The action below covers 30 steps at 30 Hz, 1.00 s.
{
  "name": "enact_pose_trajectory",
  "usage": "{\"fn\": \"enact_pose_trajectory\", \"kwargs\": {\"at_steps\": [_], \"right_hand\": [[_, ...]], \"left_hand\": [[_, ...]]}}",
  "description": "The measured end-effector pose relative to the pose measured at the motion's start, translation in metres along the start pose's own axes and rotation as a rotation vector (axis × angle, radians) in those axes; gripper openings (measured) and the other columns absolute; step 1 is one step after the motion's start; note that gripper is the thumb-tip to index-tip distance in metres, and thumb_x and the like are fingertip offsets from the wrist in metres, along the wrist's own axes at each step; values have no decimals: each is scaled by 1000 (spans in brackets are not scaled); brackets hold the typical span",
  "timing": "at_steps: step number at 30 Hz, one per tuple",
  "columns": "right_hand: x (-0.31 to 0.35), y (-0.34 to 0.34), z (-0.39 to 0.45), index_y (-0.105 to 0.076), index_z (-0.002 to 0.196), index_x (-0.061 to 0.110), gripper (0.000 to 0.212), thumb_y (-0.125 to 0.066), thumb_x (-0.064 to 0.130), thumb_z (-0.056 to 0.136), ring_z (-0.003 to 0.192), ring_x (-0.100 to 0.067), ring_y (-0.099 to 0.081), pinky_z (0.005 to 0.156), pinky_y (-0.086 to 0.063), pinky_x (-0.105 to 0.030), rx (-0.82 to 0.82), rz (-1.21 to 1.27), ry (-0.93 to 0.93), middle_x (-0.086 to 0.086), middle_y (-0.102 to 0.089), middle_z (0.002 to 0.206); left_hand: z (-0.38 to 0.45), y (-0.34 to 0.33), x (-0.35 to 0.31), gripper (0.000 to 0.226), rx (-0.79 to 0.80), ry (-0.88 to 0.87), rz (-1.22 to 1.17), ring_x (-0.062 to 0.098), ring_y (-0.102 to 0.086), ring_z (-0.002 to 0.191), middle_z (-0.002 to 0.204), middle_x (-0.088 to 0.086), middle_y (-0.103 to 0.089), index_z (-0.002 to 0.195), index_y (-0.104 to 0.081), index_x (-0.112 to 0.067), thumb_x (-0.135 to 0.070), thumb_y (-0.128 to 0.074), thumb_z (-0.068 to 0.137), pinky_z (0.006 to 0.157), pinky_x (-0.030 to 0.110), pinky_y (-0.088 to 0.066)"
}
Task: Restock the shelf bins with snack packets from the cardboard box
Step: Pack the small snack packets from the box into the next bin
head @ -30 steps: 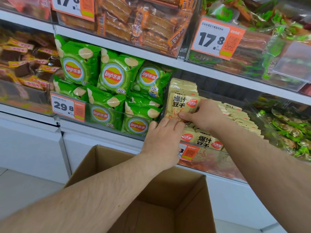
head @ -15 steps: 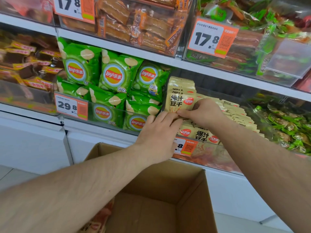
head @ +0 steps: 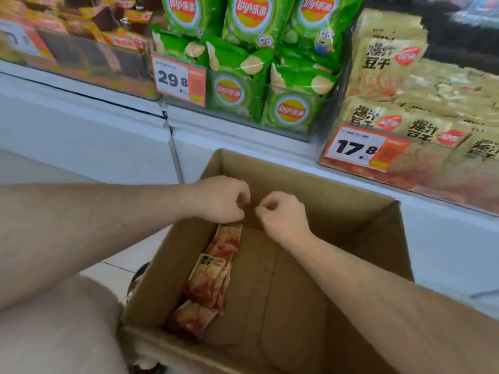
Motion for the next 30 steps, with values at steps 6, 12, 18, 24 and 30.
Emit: {"fn": "enact_pose_trajectory", "kwargs": {"at_steps": [6,12,18,24,30], "right_hand": [[-68,-114,-9,-65,85,11,21,-57,30,92,86,-25,-62,67,-41,-25,405,-14,-438,-7,-66,92],[-88,-210,-12,-58,129,11,64,-68,55,84,119,-24,-61,84,-49,-27,471,-3,-688,-8,-63,127],[-100,-232,-12,-59,115,11,55,-85,34,72,104,-24,-68,67,-54,-28,376,24,-785,-8,-67,116],[-145,-191,-15,-66,117,4,46,-79,27,80,109,-25,-66,84,-54,-29,389,-63,-852,-12,-69,118],[-145,-127,-15,-66,114,3,28,-66,10,87,88,-22,-70,72,-55,-33,437,978,-936,-11,-74,97]], "left_hand": [[3,-27,22,31,39,86,-198,9,-58,98,110,-8,-65,121,-58,-21,-19,-60,91,70,12,-41],[7,-34,35,30,99,129,-163,13,-60,102,110,-7,-66,121,-58,-22,-21,-57,92,89,31,-51],[12,-42,39,27,136,218,-347,4,-58,92,98,-14,-63,117,-59,-22,-20,-62,90,77,16,-47],[9,-48,36,30,221,332,-537,15,-62,95,107,1,-66,116,-58,-18,-16,-67,87,91,36,-53],[4,-56,27,56,284,472,-712,20,-52,102,113,2,-53,141,-41,-11,-28,-64,93,91,39,-49]]}}
Point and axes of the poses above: each hand's wrist, its own z-axis towards the middle knuckle, its own y-axis out of the back of the hand, x = y × z, the point moved 1 cm from there along z, towards the middle knuckle
